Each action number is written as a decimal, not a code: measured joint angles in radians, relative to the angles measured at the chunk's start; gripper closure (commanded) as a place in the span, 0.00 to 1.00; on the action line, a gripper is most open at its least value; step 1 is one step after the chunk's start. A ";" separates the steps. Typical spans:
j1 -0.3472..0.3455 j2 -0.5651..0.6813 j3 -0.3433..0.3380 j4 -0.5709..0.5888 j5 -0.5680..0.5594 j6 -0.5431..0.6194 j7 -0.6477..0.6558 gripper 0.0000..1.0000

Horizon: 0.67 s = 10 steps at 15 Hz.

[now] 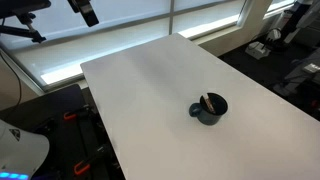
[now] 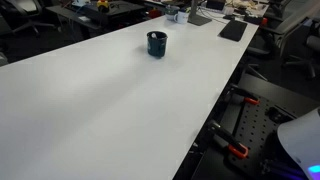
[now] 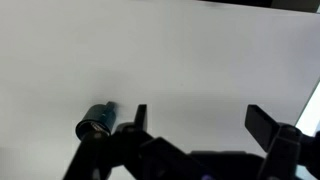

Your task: Take the red marker out of the green mug.

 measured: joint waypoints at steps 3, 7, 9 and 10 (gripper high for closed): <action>0.000 0.000 0.000 0.000 0.000 0.000 0.000 0.00; -0.002 0.025 0.000 0.018 0.003 -0.002 0.013 0.00; -0.002 0.085 -0.002 0.065 0.033 -0.002 0.031 0.00; -0.002 0.132 -0.003 0.100 0.055 -0.002 0.040 0.00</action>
